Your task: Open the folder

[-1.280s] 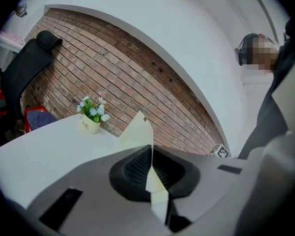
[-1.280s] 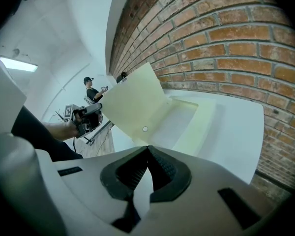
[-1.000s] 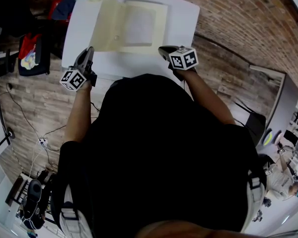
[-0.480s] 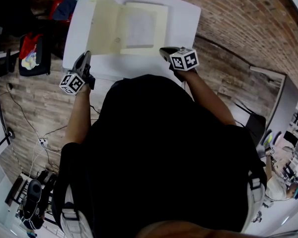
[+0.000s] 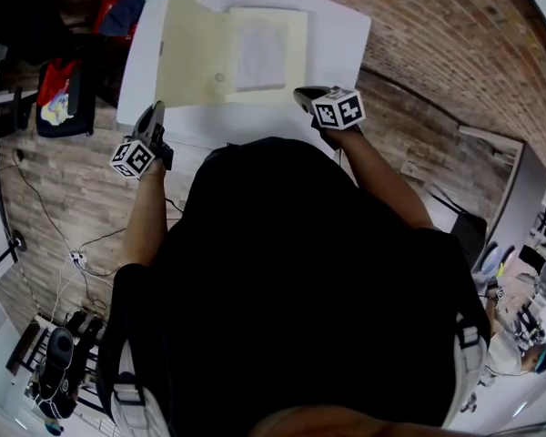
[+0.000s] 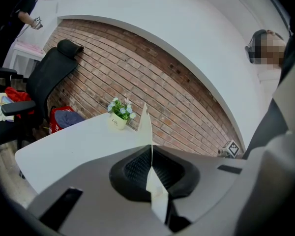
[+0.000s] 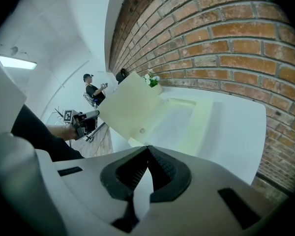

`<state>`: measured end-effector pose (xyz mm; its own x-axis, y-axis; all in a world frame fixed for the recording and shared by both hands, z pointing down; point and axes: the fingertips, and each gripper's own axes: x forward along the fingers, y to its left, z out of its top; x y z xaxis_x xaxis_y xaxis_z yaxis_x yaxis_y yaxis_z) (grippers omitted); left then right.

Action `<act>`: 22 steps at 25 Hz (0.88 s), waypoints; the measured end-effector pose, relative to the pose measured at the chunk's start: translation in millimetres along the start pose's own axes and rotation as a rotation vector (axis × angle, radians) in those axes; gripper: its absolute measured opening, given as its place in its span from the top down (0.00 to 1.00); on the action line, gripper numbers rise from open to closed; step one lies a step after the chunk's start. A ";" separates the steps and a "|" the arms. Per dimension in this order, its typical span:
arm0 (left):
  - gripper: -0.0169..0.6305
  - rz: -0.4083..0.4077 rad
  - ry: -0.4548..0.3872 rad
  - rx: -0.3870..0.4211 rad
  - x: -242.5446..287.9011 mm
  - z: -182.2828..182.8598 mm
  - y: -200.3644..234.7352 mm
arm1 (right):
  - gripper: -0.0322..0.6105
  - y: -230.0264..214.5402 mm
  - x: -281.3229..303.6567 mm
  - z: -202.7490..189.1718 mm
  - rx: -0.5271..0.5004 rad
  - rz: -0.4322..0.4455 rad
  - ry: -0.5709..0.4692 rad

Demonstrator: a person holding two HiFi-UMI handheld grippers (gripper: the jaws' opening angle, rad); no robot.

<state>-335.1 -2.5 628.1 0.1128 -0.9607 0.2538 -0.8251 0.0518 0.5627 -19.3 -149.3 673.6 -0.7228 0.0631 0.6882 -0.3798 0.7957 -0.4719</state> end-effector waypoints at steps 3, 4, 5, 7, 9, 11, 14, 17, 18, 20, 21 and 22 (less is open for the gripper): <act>0.95 0.031 0.009 -0.007 -6.7 -5.3 8.9 | 0.91 -1.3 0.0 -2.9 0.002 0.000 0.007; 0.95 0.041 0.013 -0.008 -8.6 -6.7 11.6 | 0.91 -1.5 0.1 -3.9 0.003 0.000 0.009; 0.95 0.049 0.017 -0.010 -10.1 -8.2 14.7 | 0.91 -1.5 0.4 -4.6 0.003 0.001 0.011; 0.95 0.059 0.020 -0.017 -12.8 -12.6 23.0 | 0.91 -1.4 0.9 -5.0 0.003 0.000 0.014; 0.95 0.073 0.023 -0.023 -16.2 -16.0 30.3 | 0.91 -1.1 1.1 -5.3 0.002 -0.002 0.014; 0.95 0.091 0.027 -0.025 -19.0 -18.1 36.2 | 0.91 -2.1 0.5 -5.0 0.003 -0.005 0.013; 0.95 0.111 0.033 -0.031 -20.5 -21.7 44.6 | 0.91 -5.5 -1.3 -2.2 0.002 -0.014 0.004; 0.95 0.137 0.040 -0.044 -23.9 -26.5 55.6 | 0.91 -6.5 -2.3 -2.4 0.010 -0.018 0.001; 0.95 0.143 0.043 -0.051 -25.1 -27.9 58.9 | 0.91 -5.8 -2.4 -2.7 0.013 -0.020 0.000; 0.95 0.146 0.050 -0.069 -27.1 -31.2 65.5 | 0.91 -3.8 -2.3 -3.6 0.017 -0.022 -0.002; 0.95 0.148 0.056 -0.076 -28.0 -33.5 69.3 | 0.91 -3.2 -2.3 -4.4 0.019 -0.024 -0.003; 0.95 0.151 0.060 -0.081 -28.6 -35.1 72.9 | 0.91 -2.8 -2.5 -5.1 0.020 -0.025 -0.003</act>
<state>-379.0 38.4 689.4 0.0257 -0.9222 0.3859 -0.7884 0.2186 0.5750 -13.6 -148.6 676.0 -0.7147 0.0409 0.6982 -0.4095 0.7848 -0.4652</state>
